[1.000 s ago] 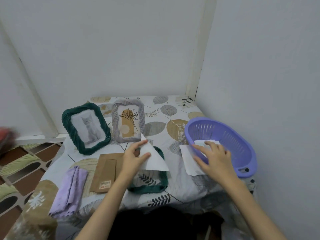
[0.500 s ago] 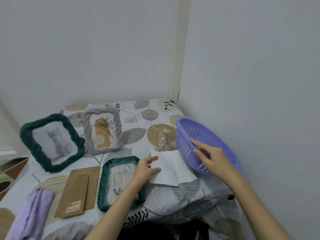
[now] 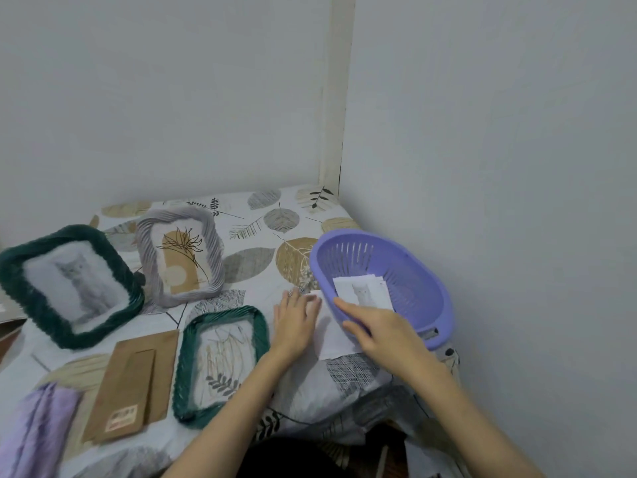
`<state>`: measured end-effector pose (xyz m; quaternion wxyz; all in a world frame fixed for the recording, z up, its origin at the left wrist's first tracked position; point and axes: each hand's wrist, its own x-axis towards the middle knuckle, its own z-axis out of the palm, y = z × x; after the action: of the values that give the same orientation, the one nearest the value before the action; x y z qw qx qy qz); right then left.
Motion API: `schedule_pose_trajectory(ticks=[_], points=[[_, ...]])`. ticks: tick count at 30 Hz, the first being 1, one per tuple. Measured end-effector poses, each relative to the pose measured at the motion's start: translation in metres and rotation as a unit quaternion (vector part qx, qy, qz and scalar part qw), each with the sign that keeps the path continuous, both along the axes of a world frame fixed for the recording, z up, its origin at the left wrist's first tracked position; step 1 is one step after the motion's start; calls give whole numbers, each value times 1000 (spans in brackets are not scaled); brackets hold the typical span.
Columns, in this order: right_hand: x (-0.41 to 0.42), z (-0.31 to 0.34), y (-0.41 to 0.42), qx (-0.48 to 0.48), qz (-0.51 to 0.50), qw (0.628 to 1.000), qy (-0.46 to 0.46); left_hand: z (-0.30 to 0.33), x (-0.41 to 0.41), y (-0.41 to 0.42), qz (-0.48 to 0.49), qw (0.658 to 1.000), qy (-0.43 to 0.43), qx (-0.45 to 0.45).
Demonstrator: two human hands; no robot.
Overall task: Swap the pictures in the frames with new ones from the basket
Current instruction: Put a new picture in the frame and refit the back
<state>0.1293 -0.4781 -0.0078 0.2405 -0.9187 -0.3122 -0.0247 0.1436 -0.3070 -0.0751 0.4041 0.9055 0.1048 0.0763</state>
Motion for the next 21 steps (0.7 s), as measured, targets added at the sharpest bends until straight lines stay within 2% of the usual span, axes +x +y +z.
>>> schedule_pose_trajectory(ticks=[1, 2, 3, 4, 7, 8, 9, 11, 14, 17, 21], points=[[-3, -3, 3, -32, 3, 999, -4, 10, -1, -2, 27, 989, -29, -140], [-7, -4, 5, -58, 5, 998, -12, 20, -3, -3, 39, 964, -41, -260], [-9, -4, 6, -74, 3, 997, -11, 27, -3, -3, 41, 940, -47, -335], [-10, -2, 5, -73, 1, 997, 6, 33, -4, -3, 36, 931, -49, -361], [0, 11, 1, 71, -22, 984, 161, 40, -6, -3, -4, 943, -66, -326], [11, 13, -2, 105, -48, 977, 181, 39, -6, -2, -14, 952, -63, -298], [26, 12, -5, 100, -84, 975, 177, 38, -5, -1, -21, 961, -61, -268], [56, 7, -11, 14, -163, 972, 171, 40, -5, -1, -15, 970, -67, -234], [76, -1, -12, -133, -242, 928, 251, 42, -7, -2, -7, 970, -78, -231], [77, -2, -10, -157, -251, 904, 309, 45, -9, -4, -6, 972, -87, -220], [79, -1, -10, -147, -291, 906, 268, 43, -10, -3, -5, 972, -83, -220]])
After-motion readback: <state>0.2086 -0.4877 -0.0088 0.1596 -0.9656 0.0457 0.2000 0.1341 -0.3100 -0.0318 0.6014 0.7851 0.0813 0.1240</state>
